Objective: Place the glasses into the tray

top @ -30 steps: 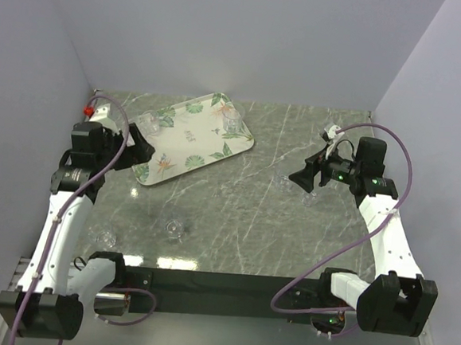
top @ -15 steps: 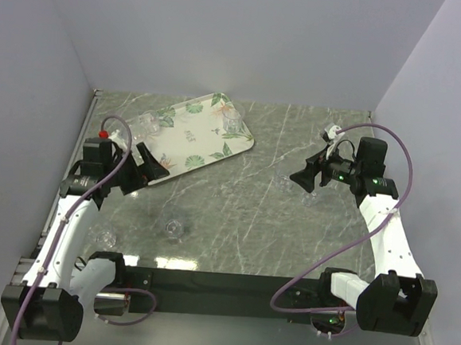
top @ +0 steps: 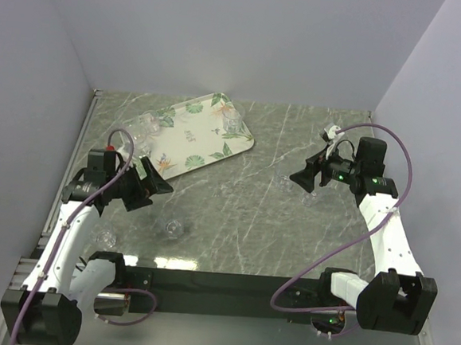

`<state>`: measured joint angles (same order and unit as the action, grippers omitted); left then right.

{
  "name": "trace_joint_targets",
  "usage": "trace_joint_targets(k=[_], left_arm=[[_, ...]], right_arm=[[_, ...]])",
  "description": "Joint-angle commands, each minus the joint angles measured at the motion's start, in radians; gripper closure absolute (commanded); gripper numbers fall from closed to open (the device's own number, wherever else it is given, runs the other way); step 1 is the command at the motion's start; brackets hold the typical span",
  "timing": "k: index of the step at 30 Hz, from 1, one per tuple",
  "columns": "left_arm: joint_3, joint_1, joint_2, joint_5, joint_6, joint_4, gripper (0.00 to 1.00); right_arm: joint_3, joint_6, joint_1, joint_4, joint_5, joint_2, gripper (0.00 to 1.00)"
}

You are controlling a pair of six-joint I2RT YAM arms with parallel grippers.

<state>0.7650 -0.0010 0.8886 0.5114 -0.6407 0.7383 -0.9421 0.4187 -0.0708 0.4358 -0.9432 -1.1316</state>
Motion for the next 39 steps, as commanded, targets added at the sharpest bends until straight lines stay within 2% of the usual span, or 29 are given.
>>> trace_joint_targets(k=[1,8,14,25,29,33,36,37,39], left_arm=[[-0.015,-0.027,-0.023,0.019,-0.010,0.033,0.01],[-0.027,-0.059,-0.007,-0.028,-0.001,0.082,0.01],[-0.021,-0.099,0.006,-0.140,-0.010,0.156,0.01],[-0.009,-0.254,0.091,-0.306,-0.102,0.168,0.13],[0.003,-0.332,0.133,-0.399,-0.134,0.182,0.23],[0.002,-0.364,0.135,-0.450,-0.157,0.191,0.34],[0.007,-0.379,0.136,-0.490,-0.169,0.199,0.46],[0.004,-0.383,0.139,-0.493,-0.171,0.199,0.53],[0.003,-0.390,0.145,-0.496,-0.172,0.193,0.62]], right_arm=[[-0.006,0.019,-0.007,-0.003,-0.006,-0.002,0.06],[-0.007,0.025,-0.009,0.000,-0.005,0.000,0.06],[-0.009,0.025,-0.009,0.001,-0.008,0.001,0.07],[-0.014,0.029,-0.011,0.009,-0.006,0.013,0.06],[-0.015,0.031,-0.012,0.011,-0.008,0.020,0.06],[-0.014,0.029,-0.018,0.009,-0.016,0.029,0.06],[-0.015,0.029,-0.020,0.011,-0.019,0.029,0.06],[-0.017,0.029,-0.020,0.011,-0.020,0.030,0.06],[-0.017,0.029,-0.023,0.011,-0.020,0.033,0.06]])
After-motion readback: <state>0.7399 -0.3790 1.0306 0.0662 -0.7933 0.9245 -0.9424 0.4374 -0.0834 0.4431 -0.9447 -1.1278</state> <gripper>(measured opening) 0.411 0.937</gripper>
